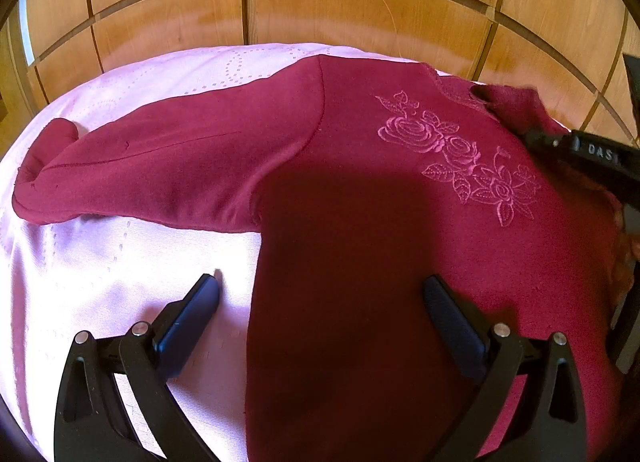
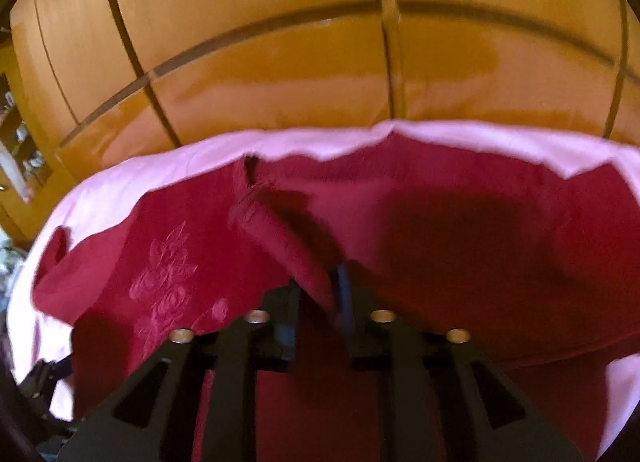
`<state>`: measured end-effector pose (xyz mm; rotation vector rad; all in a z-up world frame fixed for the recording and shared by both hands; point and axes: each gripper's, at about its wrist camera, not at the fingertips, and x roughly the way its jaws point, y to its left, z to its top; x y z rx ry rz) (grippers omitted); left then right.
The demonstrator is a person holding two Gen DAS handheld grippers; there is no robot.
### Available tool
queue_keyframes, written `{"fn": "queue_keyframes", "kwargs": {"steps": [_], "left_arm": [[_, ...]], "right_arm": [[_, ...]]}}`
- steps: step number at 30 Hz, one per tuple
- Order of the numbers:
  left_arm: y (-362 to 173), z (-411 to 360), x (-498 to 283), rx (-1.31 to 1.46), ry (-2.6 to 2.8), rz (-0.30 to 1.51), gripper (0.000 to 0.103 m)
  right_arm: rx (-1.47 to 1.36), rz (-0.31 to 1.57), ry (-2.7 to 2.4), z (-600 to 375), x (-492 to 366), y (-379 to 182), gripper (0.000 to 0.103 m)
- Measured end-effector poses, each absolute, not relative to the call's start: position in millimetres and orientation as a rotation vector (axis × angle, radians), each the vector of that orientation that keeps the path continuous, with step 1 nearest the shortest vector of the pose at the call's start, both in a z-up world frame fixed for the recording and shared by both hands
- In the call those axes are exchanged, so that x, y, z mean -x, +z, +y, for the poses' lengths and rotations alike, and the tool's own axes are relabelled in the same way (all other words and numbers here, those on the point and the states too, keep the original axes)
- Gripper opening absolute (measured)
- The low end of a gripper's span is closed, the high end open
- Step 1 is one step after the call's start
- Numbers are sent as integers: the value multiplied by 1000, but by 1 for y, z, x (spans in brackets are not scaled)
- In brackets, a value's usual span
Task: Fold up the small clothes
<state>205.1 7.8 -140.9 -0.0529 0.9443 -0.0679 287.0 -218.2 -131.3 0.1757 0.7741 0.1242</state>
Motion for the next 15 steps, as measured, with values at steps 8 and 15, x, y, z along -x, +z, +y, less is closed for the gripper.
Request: {"fn": "queue_keyframes", "kwargs": {"steps": [8, 15], "left_arm": [[-124, 12, -208, 97, -96, 973, 98], [-60, -21, -226, 219, -216, 841, 90]], "right_arm": [[-222, 660, 68, -258, -212, -104, 70], [-521, 651, -113, -349, -179, -139, 70]]}}
